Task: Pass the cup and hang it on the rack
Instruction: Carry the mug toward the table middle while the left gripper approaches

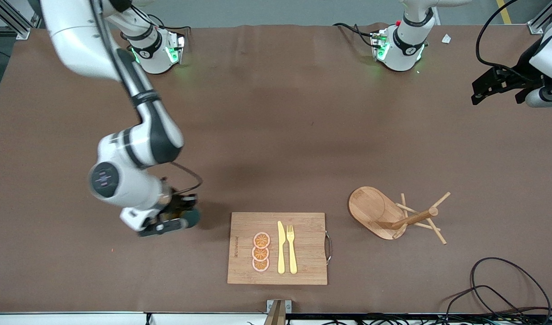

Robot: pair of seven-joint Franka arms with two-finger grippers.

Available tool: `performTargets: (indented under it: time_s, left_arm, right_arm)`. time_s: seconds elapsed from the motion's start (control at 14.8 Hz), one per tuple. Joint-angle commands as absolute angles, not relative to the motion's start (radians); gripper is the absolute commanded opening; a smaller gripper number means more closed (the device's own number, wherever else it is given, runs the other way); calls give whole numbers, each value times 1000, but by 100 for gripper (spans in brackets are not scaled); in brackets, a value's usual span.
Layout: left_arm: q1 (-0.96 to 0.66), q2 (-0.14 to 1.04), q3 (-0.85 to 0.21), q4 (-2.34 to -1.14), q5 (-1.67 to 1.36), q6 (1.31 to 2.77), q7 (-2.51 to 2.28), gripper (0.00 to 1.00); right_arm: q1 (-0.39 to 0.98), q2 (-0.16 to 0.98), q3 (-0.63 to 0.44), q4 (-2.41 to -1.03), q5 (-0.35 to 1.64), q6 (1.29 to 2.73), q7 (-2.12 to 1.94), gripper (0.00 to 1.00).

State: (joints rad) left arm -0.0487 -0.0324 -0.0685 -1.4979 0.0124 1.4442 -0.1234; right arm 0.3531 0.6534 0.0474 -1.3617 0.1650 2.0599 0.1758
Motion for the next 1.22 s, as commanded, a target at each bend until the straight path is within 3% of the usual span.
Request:
performTargets:
  time_s: [0.0,0.2,0.61,0.95,1.15]
  left_arm:
    - [-52,-28,-71,-1486,2,1430,-133,100]
    - [-55,-22,-72,-1486,2,1437,-133,100]
    - [-64,54,-117,-1474,0,1442,-135,100]
    - [-63,90,-117,-1454,-63,1442,-138,100]
    - [-63,101,-117,-1454,-78,1448,-144,100]
  right_arm:
    - [500,676,34,-1283,181,2059,395,0]
    - [616,744,37,-1177,184,2098,562,0]
    - [782,922,64,-1068,192,2376,768,0]
    - [857,977,61,-1019,190,2396,831,0]
    - [882,999,54,-1022,187,2418,857,6]
